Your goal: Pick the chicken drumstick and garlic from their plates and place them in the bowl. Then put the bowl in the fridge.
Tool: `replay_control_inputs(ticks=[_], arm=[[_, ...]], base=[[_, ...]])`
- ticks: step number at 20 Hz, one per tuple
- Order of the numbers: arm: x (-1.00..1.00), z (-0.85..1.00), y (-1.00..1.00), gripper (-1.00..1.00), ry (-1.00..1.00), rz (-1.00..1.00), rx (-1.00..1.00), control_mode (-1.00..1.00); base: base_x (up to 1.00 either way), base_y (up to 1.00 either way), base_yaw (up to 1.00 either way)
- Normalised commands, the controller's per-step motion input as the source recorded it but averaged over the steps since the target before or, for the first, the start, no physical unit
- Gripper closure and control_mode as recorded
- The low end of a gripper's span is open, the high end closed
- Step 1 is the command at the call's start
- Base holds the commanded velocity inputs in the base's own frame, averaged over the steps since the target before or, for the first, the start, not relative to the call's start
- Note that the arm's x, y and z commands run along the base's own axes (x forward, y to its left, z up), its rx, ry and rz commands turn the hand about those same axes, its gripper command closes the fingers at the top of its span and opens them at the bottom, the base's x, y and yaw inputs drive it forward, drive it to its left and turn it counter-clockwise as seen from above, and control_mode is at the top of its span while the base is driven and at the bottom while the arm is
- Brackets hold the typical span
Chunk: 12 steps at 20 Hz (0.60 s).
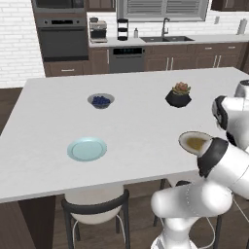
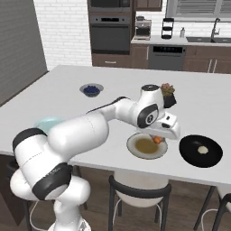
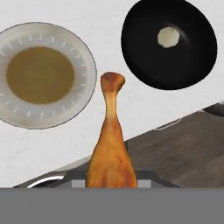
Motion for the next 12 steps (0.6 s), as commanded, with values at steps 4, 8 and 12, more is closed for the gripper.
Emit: replay_control_inputs(ticks=[4,8,12], arm=[[-0.03,-0.11,-0.96,1.00,-0.01,-0.07,0.18,-1.00],[0.37,-0.19,-0.56,1.00,-0.02,0.00,0.11,-1.00],[0.69,-0.17,-0.42,1.00,0.00,0.00,0.08,-1.00]], base=[[0.00,0.00,0.00],[0.00,0.00,0.00],[0.00,0.00,0.00]])
